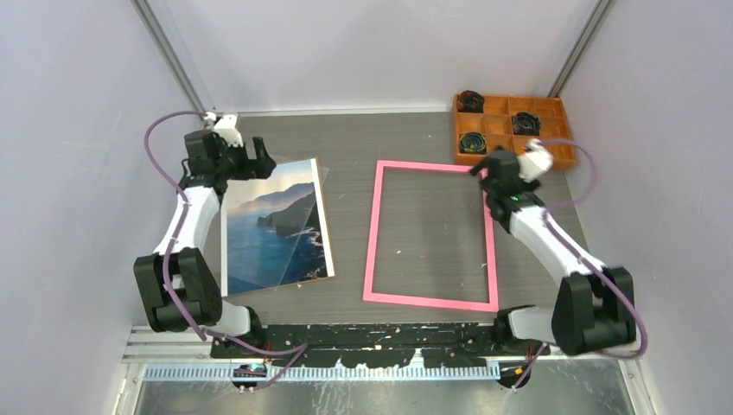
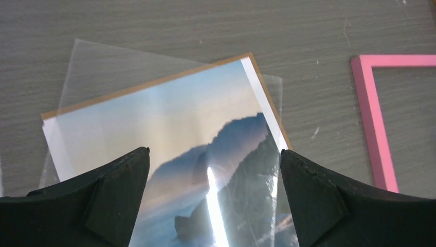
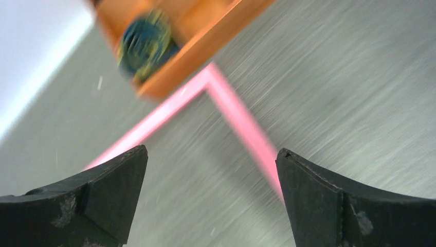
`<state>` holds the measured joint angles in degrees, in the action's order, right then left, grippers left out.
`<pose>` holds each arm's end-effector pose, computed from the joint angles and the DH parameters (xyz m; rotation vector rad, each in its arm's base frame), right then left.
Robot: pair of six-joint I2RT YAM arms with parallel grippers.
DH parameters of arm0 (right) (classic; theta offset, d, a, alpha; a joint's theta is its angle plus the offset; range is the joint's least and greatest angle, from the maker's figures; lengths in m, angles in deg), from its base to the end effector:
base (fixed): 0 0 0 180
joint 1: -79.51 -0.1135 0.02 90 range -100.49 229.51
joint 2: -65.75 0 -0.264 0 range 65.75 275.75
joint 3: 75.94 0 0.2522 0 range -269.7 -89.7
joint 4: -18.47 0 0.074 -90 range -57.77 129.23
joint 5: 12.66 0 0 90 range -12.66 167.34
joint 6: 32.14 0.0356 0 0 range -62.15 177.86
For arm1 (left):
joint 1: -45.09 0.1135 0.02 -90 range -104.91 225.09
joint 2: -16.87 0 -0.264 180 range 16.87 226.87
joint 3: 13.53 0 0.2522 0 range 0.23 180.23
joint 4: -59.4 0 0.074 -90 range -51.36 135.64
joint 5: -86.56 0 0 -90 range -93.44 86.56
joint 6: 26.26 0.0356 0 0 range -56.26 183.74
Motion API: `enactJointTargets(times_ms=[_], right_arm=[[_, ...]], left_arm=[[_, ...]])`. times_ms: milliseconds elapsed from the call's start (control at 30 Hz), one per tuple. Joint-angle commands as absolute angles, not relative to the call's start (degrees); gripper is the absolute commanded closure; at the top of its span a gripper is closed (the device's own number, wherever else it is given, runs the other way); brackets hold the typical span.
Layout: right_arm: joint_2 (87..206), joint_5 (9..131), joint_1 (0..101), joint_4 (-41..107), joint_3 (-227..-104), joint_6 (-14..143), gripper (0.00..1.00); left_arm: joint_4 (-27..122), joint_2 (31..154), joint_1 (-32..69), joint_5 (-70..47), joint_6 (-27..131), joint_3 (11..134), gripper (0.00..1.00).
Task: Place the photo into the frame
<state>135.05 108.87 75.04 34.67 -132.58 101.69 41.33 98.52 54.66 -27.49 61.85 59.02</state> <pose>0.2648 0.0020 0.2548 0.9717 1.7423 -0.0314 0.3233 0.0398 0.2862 0.0592 2.0167 -0.3434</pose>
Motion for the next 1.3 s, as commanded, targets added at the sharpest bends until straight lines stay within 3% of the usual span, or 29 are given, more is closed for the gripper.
enactJointTargets(times_ms=[0,200,400,733,1000,1267], right_arm=[[144.75,107.49,60.89,55.37,-148.42,102.13,0.00],[156.98,104.45,45.42,65.65,-163.74,101.70,0.00],[171.70,101.47,37.55,73.53,-177.08,100.29,0.00],[181.40,99.04,32.95,72.40,-178.21,97.93,0.01],[185.19,97.72,32.28,71.73,-177.17,97.32,0.18],[187.60,95.29,31.17,70.47,-177.40,101.39,0.46]], left_arm=[[16.51,98.75,54.89,-30.10,64.74,65.57,0.00],[4.00,99.42,55.11,-25.55,69.52,70.67,0.00],[0.04,98.07,55.36,-25.30,69.48,70.32,0.01],[-4.36,96.92,55.37,-26.75,69.45,71.54,0.00],[-6.51,97.48,55.26,-27.34,69.93,71.86,0.00],[-7.61,97.46,52.90,-25.98,71.42,71.06,0.00]])
